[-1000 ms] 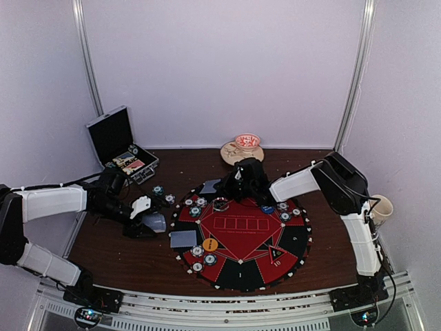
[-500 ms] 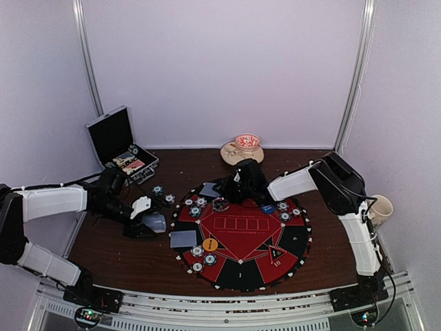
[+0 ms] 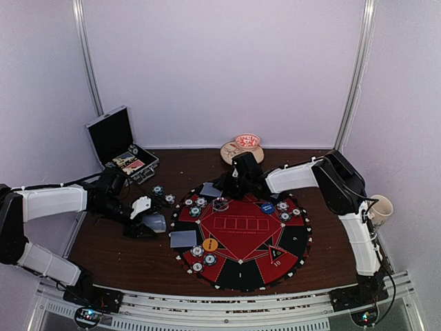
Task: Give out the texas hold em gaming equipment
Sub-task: Distribute the poker card in the dealer area.
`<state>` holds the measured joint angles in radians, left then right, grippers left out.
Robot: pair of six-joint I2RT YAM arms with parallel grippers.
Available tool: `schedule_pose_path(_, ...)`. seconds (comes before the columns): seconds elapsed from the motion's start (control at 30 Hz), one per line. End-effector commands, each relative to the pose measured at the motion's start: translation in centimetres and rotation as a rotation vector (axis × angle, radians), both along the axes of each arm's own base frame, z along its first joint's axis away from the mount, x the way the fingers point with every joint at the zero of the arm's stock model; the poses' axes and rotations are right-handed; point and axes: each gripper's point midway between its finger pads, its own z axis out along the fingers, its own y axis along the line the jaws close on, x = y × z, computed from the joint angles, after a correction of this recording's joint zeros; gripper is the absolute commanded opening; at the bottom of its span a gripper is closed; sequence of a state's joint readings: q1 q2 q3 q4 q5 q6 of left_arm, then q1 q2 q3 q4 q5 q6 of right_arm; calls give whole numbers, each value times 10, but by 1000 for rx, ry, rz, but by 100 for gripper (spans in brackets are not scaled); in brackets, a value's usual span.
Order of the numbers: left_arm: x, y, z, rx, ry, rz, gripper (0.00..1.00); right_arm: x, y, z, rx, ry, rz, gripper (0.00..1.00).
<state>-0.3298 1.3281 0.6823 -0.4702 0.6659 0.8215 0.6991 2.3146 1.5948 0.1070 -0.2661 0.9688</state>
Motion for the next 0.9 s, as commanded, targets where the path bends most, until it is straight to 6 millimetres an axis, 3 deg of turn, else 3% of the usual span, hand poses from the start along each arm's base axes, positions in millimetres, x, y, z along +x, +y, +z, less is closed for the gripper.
schedule_pose_path(0.0, 5, -3, 4, -21, -30, -11, 52, 4, 4, 13, -43, -25, 2, 48)
schedule_pose_path(0.63, 5, -3, 4, -21, -29, -11, 52, 4, 21, -3, -99, -10, 33, 49)
schedule_pose_path(0.87, 4, -3, 4, -20, -28, -12, 52, 2, 28, -5, -66, 0, 51, 38)
